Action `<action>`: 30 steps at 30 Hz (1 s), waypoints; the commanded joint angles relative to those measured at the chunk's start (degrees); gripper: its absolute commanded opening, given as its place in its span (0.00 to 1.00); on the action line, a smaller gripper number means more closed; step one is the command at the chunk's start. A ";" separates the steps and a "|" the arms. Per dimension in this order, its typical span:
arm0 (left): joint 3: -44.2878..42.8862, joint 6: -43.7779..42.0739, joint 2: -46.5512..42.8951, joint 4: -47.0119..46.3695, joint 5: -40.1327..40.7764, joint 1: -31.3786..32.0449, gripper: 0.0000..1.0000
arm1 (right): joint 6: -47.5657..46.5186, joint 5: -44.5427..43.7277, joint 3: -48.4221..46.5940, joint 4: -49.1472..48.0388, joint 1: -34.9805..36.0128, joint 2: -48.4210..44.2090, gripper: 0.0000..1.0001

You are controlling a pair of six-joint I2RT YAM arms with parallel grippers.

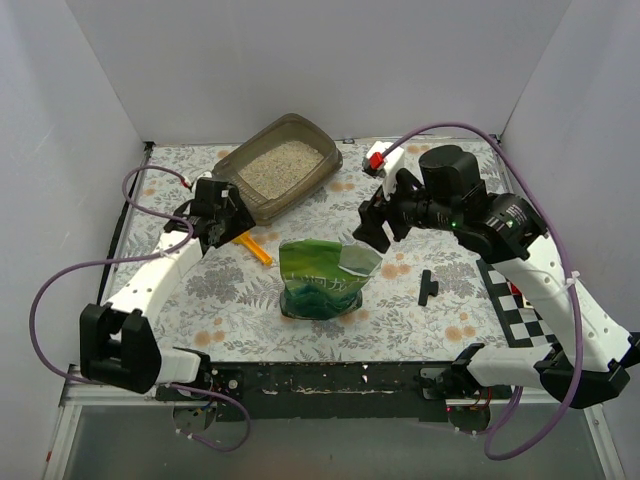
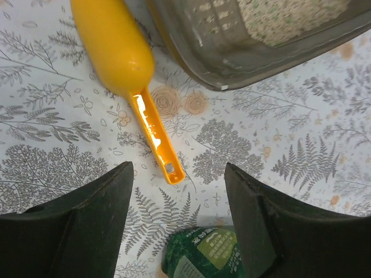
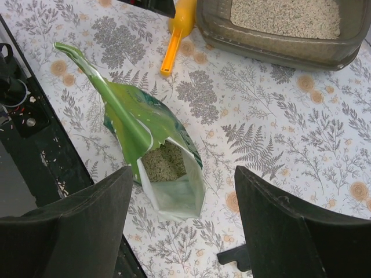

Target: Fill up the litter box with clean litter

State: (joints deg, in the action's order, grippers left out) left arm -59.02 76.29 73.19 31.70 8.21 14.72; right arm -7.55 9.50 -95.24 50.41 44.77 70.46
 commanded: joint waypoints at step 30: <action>1.37 6.24 27.27 -6.57 2.34 1.18 0.59 | 2.19 1.75 8.84 -5.59 0.23 -4.28 0.77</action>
State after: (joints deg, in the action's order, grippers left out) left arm -57.28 81.89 97.36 24.36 7.38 14.46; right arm -4.89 11.29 -87.07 47.44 44.77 67.59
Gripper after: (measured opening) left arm 0.606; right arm 0.771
